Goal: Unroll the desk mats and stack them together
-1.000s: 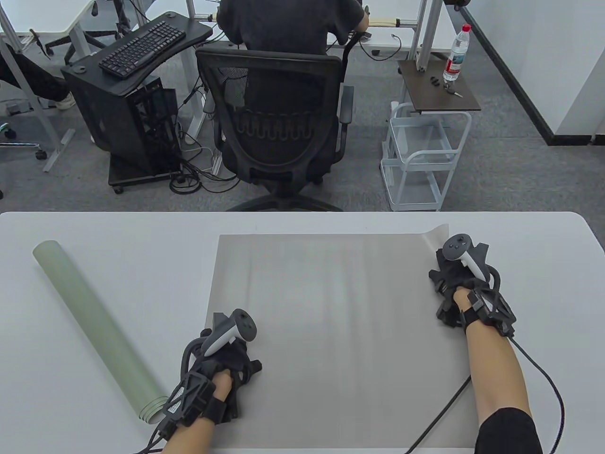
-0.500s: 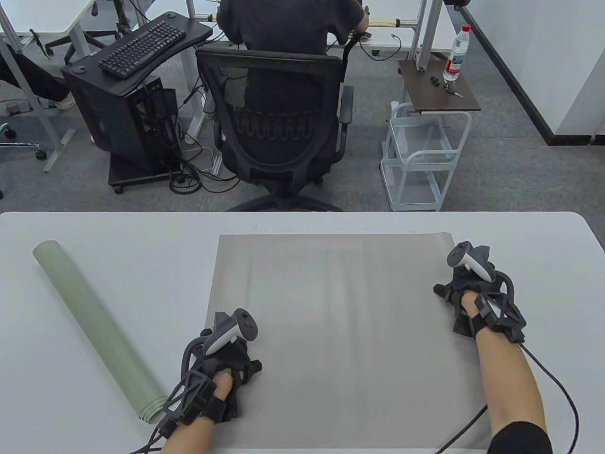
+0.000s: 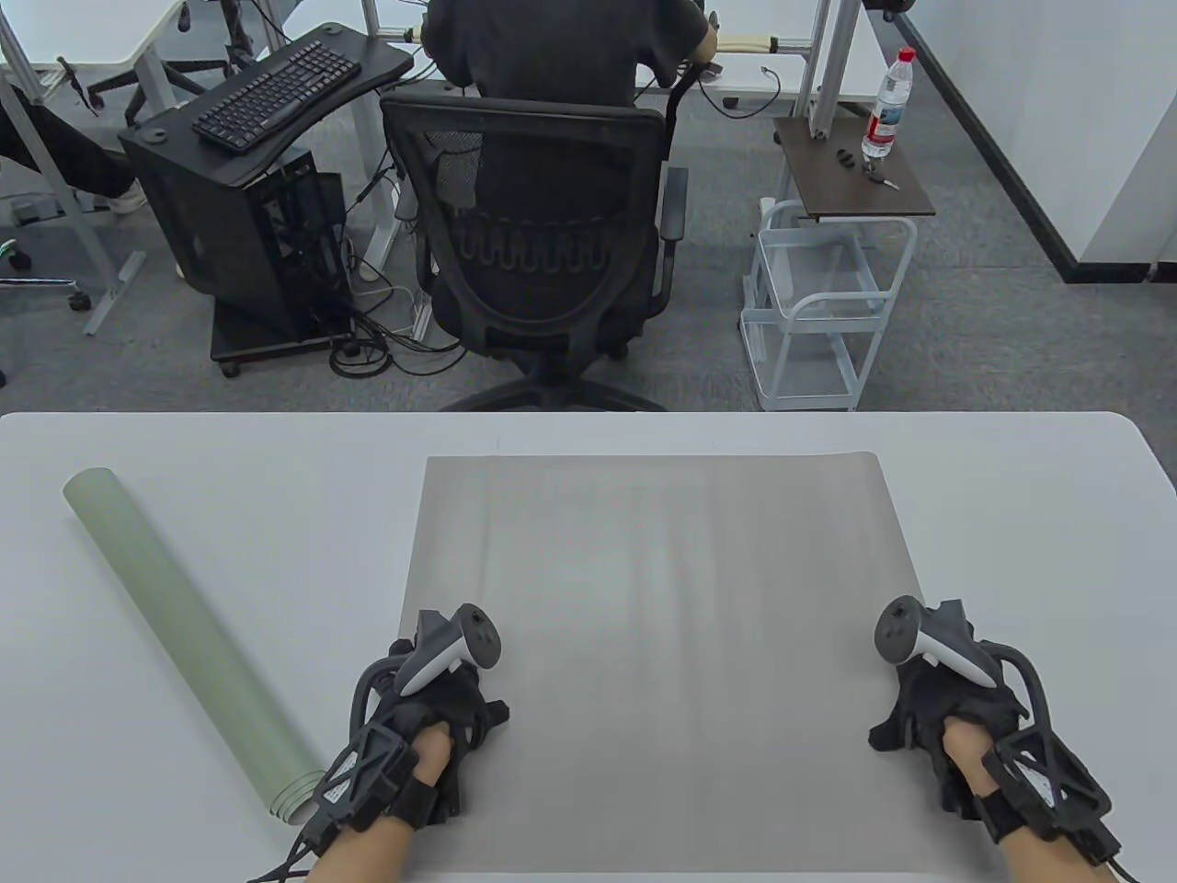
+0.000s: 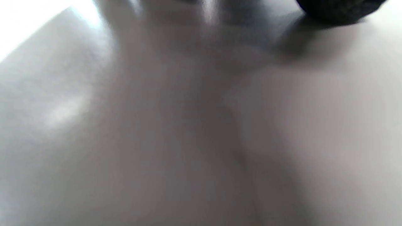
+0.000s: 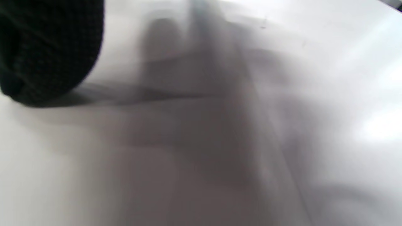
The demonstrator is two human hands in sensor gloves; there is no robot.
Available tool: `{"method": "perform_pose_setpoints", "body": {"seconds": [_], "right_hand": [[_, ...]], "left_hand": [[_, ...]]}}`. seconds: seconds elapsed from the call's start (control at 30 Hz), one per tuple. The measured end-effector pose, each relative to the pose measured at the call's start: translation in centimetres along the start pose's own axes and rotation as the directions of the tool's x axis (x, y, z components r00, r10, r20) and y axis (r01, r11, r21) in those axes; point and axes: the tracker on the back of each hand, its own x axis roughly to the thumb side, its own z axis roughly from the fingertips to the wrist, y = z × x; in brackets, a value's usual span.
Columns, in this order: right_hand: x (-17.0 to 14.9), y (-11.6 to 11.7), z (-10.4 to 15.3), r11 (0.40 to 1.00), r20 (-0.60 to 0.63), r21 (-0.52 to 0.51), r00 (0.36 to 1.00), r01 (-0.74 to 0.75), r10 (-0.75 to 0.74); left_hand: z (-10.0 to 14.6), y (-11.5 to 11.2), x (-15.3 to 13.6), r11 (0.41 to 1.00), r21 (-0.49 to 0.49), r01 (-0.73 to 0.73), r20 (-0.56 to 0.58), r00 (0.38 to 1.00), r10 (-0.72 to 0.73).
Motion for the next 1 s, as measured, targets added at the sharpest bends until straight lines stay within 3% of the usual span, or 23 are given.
{"method": "perform_pose_setpoints", "body": {"seconds": [0.13, 0.27, 0.4, 0.5, 0.67, 0.77, 0.87, 1.0], "right_hand": [[4.1, -0.9, 3.4, 0.977, 0.173, -0.117, 0.972, 0.179, -0.157], [7.6, -1.4, 6.3, 0.894, 0.35, -0.189, 0.878, 0.406, -0.325], [9.3, -0.4, 7.5, 0.85, 0.405, -0.28, 0.858, 0.446, -0.317], [8.9, 0.1, 7.8, 0.859, 0.398, -0.308, 0.875, 0.41, -0.275], [7.3, 1.1, 6.7, 0.795, 0.422, -0.226, 0.792, 0.564, -0.442], [7.0, 1.3, 6.5, 0.779, 0.435, -0.192, 0.763, 0.597, -0.478], [7.0, 1.4, 6.6, 0.783, 0.438, -0.201, 0.769, 0.589, -0.466], [7.1, 1.5, 6.5, 0.784, 0.443, -0.209, 0.771, 0.585, -0.457]], "left_hand": [[0.5, 0.5, -0.2, 0.997, 0.068, -0.041, -0.002, 0.999, 0.041], [3.3, 2.5, -1.1, 0.964, 0.262, -0.052, -0.029, 0.998, 0.062], [6.4, 5.1, -4.6, 0.921, 0.362, -0.145, -0.07, 0.981, 0.182], [7.8, 7.0, -9.4, 0.886, 0.437, -0.154, -0.2, 0.944, 0.263], [7.2, 6.7, -17.6, 0.893, 0.419, -0.163, -0.445, 0.821, 0.358], [6.3, 4.8, -20.8, 0.862, 0.4, -0.313, -0.501, 0.713, 0.491], [4.9, 3.2, -21.6, 0.835, 0.371, -0.407, -0.497, 0.672, 0.549], [3.4, 2.3, -20.9, 0.88, 0.3, -0.368, -0.54, 0.695, 0.475]]}}
